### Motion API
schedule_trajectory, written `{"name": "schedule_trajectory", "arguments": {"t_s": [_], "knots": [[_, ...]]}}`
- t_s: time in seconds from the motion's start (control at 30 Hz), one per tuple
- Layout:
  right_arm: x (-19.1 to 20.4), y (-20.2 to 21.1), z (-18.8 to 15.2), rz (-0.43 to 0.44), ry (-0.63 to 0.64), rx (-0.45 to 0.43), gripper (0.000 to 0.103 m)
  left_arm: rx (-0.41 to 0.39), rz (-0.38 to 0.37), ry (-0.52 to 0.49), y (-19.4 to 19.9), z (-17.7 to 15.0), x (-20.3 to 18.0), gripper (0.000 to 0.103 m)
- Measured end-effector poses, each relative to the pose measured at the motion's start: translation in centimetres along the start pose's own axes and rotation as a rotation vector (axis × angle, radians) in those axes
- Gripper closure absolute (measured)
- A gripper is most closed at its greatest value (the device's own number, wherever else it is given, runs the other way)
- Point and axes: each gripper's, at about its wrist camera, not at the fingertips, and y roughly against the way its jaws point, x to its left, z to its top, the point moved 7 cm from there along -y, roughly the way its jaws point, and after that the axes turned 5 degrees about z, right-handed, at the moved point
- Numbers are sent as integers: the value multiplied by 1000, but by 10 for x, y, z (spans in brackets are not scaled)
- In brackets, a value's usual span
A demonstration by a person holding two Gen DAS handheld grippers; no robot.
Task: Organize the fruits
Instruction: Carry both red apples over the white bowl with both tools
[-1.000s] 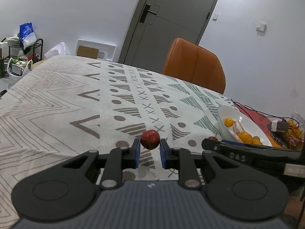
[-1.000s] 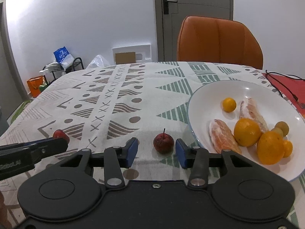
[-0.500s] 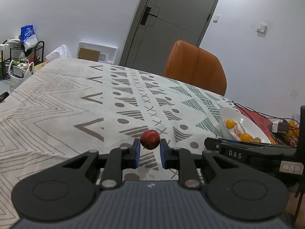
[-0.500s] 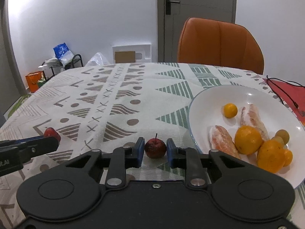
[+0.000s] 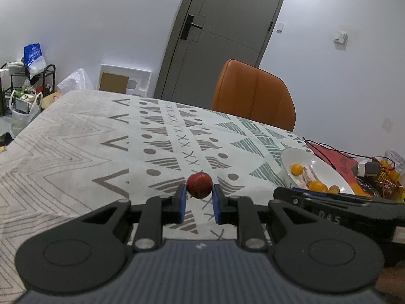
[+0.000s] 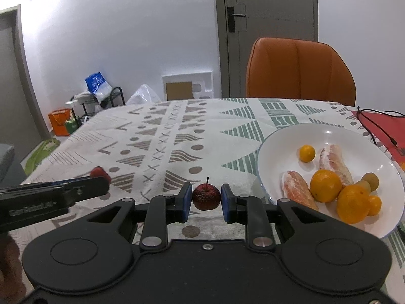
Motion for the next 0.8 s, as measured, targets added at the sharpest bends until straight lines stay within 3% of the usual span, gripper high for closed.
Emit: {"name": "schedule_trajectory", "arguments": {"t_s": [0.33, 0.8], "knots": [[-15, 28, 7, 41, -35, -70, 80, -28, 11, -35, 8, 8, -23, 83], [-47, 53, 12, 29, -66, -131, 80, -39, -15, -83, 6, 8, -61, 83]]}}
